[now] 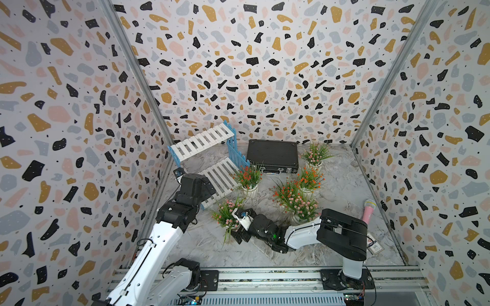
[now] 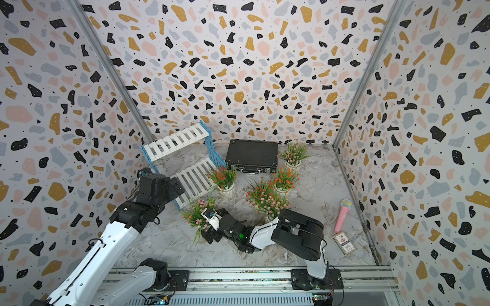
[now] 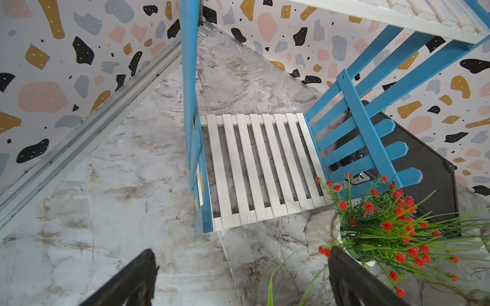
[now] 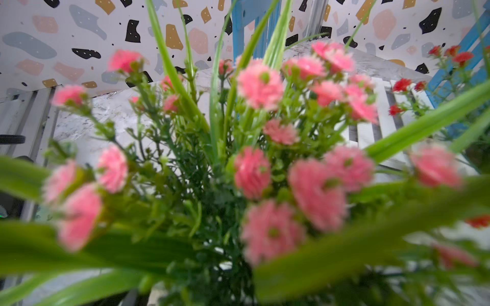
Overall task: Place the baby's breath potted plants on the rack by color
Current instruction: Pick up the baby's breath potted plant from the center of the board.
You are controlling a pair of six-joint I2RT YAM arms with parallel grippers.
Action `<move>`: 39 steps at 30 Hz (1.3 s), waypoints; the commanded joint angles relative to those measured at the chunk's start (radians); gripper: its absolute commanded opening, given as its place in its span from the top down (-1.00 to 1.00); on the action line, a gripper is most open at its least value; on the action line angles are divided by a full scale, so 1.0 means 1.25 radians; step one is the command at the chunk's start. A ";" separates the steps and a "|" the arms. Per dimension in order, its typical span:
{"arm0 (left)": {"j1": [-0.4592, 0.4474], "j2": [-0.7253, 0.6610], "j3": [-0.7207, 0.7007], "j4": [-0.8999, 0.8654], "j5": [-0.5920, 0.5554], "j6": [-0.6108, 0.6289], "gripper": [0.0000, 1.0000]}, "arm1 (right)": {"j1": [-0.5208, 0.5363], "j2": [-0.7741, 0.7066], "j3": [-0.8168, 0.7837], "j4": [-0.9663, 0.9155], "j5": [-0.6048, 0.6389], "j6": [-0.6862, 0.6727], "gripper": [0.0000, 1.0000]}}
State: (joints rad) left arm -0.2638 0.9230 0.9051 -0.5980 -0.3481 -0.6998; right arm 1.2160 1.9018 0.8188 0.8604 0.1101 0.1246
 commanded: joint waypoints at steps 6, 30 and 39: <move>0.000 -0.018 -0.009 0.032 0.009 0.010 -0.98 | 0.002 0.034 0.060 0.021 0.021 -0.007 -0.99; 0.000 -0.058 0.048 -0.008 0.020 0.029 -0.99 | -0.005 0.029 0.082 -0.034 -0.020 0.012 -0.51; 0.001 -0.078 0.101 -0.056 0.045 0.066 -0.99 | -0.005 -0.037 0.104 -0.105 -0.050 0.016 -0.47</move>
State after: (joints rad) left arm -0.2638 0.8391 0.9932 -0.6483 -0.3092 -0.6525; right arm 1.2083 1.9331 0.9192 0.7506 0.0738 0.1318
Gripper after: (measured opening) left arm 0.995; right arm 0.852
